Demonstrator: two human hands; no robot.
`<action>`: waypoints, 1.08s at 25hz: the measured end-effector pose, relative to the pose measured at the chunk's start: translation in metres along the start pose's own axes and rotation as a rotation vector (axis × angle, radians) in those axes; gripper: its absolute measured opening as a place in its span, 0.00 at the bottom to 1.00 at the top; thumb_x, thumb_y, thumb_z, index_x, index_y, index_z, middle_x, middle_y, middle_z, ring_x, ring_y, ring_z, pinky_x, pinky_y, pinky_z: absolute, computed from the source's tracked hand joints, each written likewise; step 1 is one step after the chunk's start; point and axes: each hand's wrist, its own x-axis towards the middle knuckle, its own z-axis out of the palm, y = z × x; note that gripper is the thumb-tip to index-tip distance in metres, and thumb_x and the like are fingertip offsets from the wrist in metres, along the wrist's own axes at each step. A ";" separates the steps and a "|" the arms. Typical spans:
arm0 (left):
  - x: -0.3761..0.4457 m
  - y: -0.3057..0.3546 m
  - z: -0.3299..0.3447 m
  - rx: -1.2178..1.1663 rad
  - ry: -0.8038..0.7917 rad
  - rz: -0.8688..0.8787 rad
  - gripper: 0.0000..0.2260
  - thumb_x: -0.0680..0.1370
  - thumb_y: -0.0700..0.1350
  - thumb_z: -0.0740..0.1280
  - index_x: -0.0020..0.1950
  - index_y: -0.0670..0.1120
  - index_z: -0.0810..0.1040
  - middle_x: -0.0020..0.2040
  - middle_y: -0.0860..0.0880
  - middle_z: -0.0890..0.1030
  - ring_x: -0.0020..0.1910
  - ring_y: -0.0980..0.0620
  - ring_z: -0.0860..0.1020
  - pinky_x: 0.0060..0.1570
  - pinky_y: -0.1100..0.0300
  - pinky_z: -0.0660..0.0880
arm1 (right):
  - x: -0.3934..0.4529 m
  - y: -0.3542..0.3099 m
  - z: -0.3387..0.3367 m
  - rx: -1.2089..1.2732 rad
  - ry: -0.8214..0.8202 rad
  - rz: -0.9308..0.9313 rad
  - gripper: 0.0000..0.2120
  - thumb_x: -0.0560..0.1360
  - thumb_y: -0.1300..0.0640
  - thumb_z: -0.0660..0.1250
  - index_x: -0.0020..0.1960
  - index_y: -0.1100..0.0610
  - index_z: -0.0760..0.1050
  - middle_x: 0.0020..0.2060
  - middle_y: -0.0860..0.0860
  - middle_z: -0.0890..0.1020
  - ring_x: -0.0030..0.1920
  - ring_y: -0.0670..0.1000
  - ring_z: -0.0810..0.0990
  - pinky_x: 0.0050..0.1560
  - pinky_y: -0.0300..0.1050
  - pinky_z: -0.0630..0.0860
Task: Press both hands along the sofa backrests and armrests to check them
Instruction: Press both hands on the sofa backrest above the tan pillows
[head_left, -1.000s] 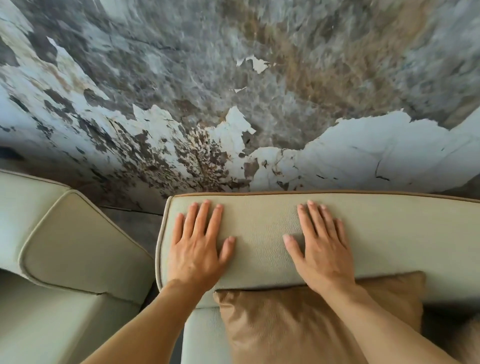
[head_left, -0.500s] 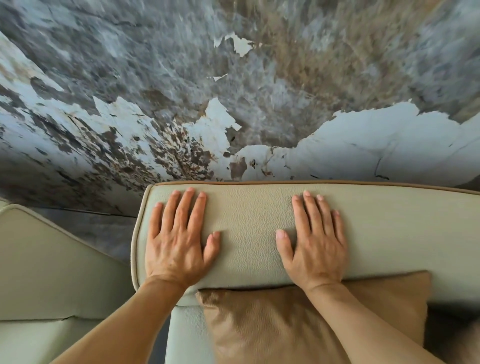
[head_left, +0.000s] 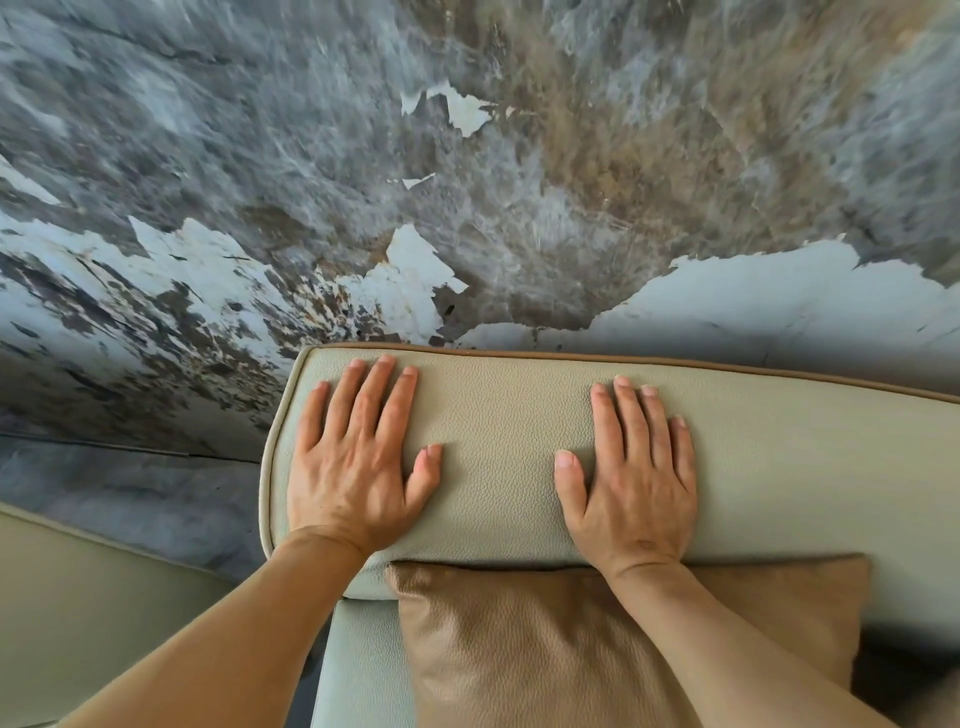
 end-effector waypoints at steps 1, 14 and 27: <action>0.005 0.000 0.002 -0.004 0.005 0.004 0.31 0.77 0.61 0.50 0.74 0.44 0.65 0.73 0.43 0.69 0.73 0.41 0.64 0.73 0.43 0.56 | 0.004 0.001 0.002 -0.007 0.001 0.004 0.31 0.76 0.40 0.50 0.74 0.57 0.64 0.72 0.56 0.68 0.74 0.58 0.62 0.73 0.59 0.56; 0.066 0.003 0.026 -0.023 0.035 0.049 0.31 0.76 0.60 0.52 0.73 0.43 0.66 0.73 0.42 0.70 0.73 0.41 0.65 0.72 0.41 0.59 | 0.050 0.009 0.027 -0.042 0.007 0.049 0.32 0.77 0.40 0.48 0.74 0.57 0.63 0.72 0.56 0.68 0.74 0.58 0.62 0.74 0.58 0.53; 0.093 0.005 0.041 -0.023 0.017 0.068 0.31 0.76 0.61 0.50 0.74 0.44 0.65 0.73 0.42 0.69 0.72 0.40 0.65 0.71 0.40 0.59 | 0.069 0.013 0.037 -0.045 -0.022 0.087 0.33 0.77 0.39 0.45 0.74 0.57 0.62 0.73 0.56 0.67 0.74 0.58 0.61 0.74 0.58 0.53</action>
